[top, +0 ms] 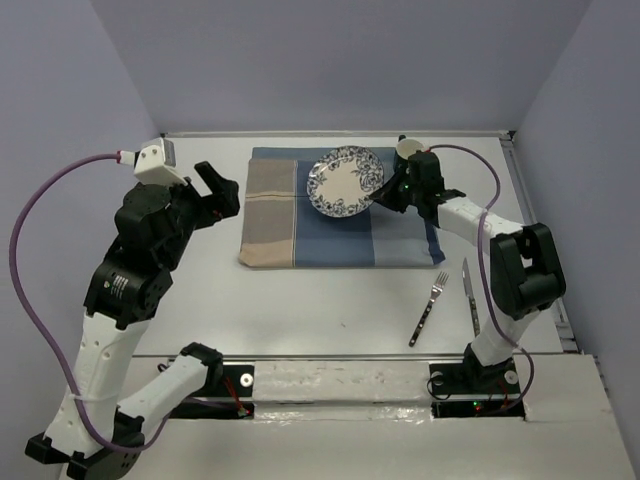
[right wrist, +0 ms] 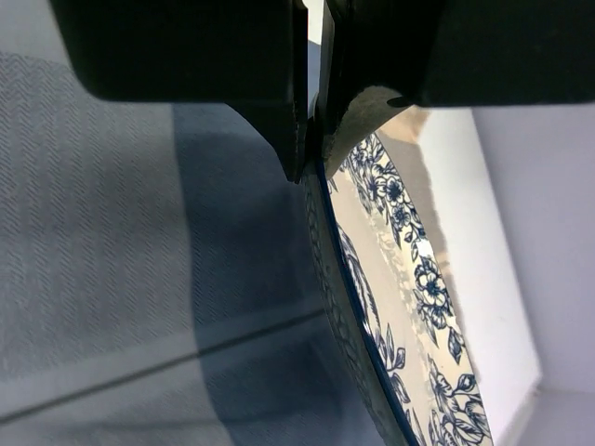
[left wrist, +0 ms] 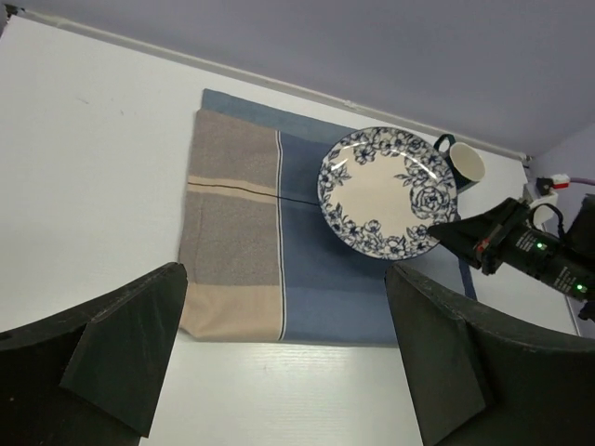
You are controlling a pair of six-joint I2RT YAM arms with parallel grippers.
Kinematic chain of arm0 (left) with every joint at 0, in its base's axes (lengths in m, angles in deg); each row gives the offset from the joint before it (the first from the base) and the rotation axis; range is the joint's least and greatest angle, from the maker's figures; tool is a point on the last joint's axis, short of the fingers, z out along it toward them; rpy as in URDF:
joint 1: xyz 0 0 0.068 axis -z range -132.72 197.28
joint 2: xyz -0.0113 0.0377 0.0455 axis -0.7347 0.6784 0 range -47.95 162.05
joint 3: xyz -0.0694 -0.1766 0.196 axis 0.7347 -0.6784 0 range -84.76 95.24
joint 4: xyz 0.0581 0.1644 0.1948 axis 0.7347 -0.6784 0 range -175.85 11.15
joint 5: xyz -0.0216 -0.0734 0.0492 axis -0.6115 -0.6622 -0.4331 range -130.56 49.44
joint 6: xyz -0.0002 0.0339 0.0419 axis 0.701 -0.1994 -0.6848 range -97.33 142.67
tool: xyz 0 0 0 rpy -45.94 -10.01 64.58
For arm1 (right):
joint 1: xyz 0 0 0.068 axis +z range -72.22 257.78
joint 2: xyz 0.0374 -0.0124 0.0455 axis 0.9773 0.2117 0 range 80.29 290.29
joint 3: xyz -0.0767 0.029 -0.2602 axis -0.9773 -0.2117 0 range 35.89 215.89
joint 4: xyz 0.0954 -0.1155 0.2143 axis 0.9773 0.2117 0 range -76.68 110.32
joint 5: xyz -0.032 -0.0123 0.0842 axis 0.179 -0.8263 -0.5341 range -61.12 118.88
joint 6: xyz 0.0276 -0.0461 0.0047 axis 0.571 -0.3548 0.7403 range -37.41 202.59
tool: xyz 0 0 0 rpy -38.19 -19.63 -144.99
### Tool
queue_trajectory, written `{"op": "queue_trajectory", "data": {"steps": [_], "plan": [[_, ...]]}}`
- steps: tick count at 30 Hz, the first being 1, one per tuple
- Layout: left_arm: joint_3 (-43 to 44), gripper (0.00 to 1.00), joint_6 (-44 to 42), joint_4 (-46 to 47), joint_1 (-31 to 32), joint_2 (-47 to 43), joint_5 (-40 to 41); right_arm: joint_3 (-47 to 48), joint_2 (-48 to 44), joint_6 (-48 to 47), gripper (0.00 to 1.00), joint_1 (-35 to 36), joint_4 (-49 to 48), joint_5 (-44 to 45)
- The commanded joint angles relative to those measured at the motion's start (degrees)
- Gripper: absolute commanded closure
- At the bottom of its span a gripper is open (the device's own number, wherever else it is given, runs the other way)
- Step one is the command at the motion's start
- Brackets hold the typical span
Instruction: Set the dinner table for one person
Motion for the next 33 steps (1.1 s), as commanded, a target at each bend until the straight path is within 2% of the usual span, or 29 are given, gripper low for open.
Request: {"op": "queue_trajectory", "data": {"steps": [1, 8, 16, 17, 19, 23, 24, 25, 26, 29, 33], "plan": [[-1.2, 0.01, 0.7, 4.9, 0.3, 0.2, -1.7, 1.2, -0.1, 0.4, 1.00, 0.1, -8.0, -7.6], [-3.9, 0.01, 2.8, 7.0, 0.3, 0.3, -5.1, -0.8, 3.2, 3.6, 1.00, -0.5, -11.0, -8.2], [-5.9, 0.01, 3.0, 7.5, 0.3, -0.2, -5.8, -3.1, 8.2, 8.1, 1.00, -0.5, -13.9, -15.6], [-6.0, 0.01, 3.0, 7.6, 0.3, -0.2, -5.8, -3.4, 8.6, 8.4, 0.95, -0.5, -13.8, -16.0], [-6.6, 0.01, 2.9, 7.9, 0.3, -0.4, -5.7, -3.9, 9.0, 8.2, 0.60, -0.5, -11.7, -15.2], [-7.5, 0.01, 2.9, 8.3, 0.3, -1.0, -5.8, -1.4, 7.0, 3.1, 0.36, -0.5, -3.0, -12.2], [-7.7, 0.01, 2.7, 8.4, 0.3, -1.0, -5.8, -0.6, 6.2, 0.3, 0.26, -0.5, -0.8, -11.7], [-7.6, 0.01, 2.4, 8.2, 0.3, -1.0, -5.6, -0.1, 5.1, -1.0, 0.21, -0.5, 3.3, -10.5], [-7.4, 0.01, 2.0, 8.1, 0.3, -1.0, -5.4, 0.5, 2.1, -3.8, 0.17, -0.5, 5.2, -9.5], [-7.9, 0.01, 0.9, 7.7, 0.7, -1.3, -5.3, -1.1, -4.5, -6.9, 0.17, -0.5, 13.8, -3.2], [-12.1, 0.01, -1.1, 7.4, 1.7, -2.2, -6.5, -14.5, -21.3, -6.1, 0.25, -0.5, 26.2, 4.3]]}}
